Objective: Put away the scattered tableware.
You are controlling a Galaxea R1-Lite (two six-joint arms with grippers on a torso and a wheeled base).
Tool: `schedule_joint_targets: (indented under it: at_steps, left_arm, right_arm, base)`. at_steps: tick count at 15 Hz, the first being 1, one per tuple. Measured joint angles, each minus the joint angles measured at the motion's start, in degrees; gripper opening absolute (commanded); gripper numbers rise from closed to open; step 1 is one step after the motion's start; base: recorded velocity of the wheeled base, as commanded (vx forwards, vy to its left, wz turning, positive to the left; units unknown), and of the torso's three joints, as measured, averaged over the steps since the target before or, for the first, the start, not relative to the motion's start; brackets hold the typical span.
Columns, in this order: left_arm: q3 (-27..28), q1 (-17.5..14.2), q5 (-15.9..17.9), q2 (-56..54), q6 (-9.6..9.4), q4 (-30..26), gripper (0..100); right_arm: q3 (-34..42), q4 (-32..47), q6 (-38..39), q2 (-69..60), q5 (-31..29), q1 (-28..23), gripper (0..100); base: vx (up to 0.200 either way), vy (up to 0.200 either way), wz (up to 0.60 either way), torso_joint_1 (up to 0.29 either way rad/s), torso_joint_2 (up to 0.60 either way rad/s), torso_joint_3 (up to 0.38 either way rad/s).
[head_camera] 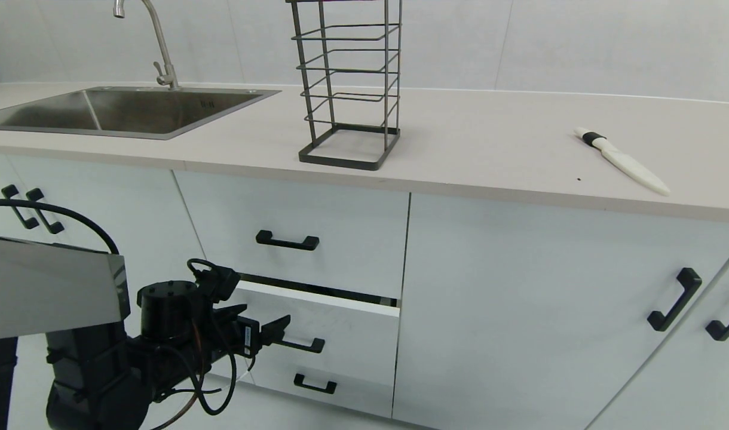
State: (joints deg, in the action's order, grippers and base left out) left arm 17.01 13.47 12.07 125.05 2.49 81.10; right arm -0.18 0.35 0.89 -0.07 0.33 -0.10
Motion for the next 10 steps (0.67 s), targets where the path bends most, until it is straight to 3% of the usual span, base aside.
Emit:
schedule_joint_targets:
  at_steps: [10]
  left_arm:
    - [3.89,0.37,0.18,2.13,0.24,0.90,100]
  right_arm:
    - [0.00,-0.02,0.00,0.00,-0.01,0.00,100]
  base:
    - [0.000,0.000,0.00,0.000,0.00,0.000]
